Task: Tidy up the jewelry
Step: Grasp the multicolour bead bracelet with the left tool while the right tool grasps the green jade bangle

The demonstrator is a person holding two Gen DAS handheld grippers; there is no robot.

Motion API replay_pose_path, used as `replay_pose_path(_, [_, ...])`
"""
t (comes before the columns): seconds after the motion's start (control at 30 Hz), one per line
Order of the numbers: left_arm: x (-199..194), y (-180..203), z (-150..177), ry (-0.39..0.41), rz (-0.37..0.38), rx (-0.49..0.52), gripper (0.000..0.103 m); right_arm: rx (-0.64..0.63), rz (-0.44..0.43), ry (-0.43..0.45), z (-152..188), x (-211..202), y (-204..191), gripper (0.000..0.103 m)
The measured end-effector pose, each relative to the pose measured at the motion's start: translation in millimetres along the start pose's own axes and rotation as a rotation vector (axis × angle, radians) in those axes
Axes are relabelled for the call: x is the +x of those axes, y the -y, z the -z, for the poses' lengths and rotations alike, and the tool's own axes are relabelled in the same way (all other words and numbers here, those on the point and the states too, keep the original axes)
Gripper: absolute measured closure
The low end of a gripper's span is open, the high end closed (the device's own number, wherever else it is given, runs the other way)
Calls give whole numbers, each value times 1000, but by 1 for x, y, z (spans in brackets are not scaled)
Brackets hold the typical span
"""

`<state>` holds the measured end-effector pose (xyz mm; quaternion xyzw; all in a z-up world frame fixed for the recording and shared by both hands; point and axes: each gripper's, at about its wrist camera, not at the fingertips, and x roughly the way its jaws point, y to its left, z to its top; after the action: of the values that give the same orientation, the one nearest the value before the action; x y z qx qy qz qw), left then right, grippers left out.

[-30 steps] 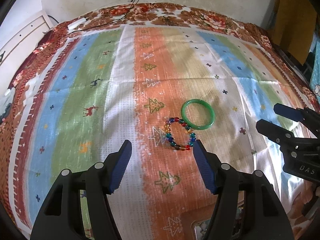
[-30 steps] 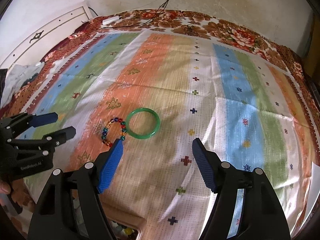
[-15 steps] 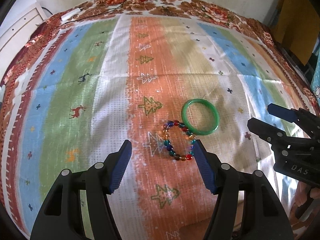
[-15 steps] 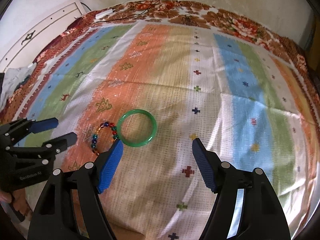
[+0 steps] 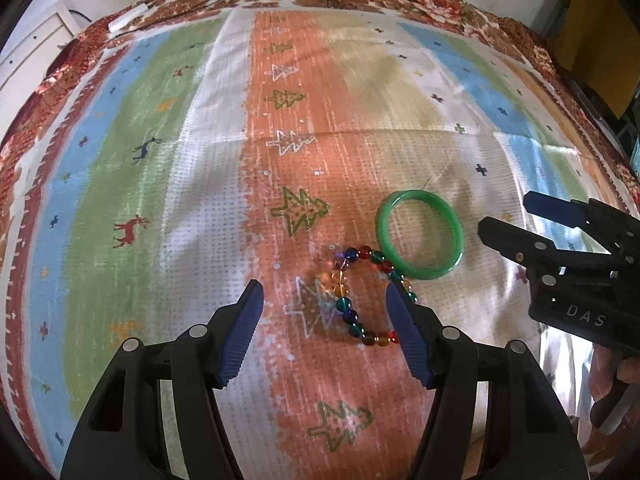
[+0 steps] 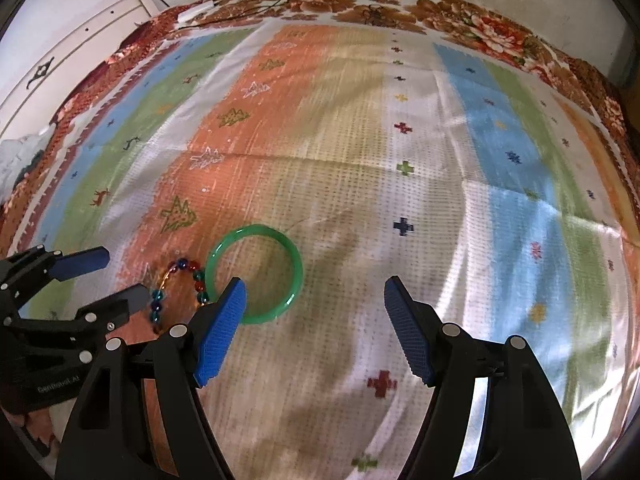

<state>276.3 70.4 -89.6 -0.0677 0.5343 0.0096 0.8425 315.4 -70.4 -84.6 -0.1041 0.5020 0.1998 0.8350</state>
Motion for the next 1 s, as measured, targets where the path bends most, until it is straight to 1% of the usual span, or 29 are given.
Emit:
replay_pose_path(0.33, [15,5,-4,-27,11,50,39,-7,12,-43,-10,26,-4,32])
replay_pose_path(0.4, [18,5,-4,-29,3,58,39,-9,12,-52,-10,32,-4,32])
replay_pose_path(0.5, [25,2,-3,-35,-33,81,39,-7,15,-70,-9,40,-2,32])
replay_pose_path(0.6, [30,-2,-1,-47,-22,72,39,-9,31,-79,-10,47,2,32])
replay_pose_path(0.77, [30,-2,0,-43,-18,100,39,-32,51,-79,-9,51,0,32])
replay_pose_path(0.93, [33,0,4,-42,-29,147,40,-31,46,-95,-9,52,2,32])
replay_pose_path(1.0, [33,0,4,-44,-32,151,40,-32,47,-99,-8,52,2,32])
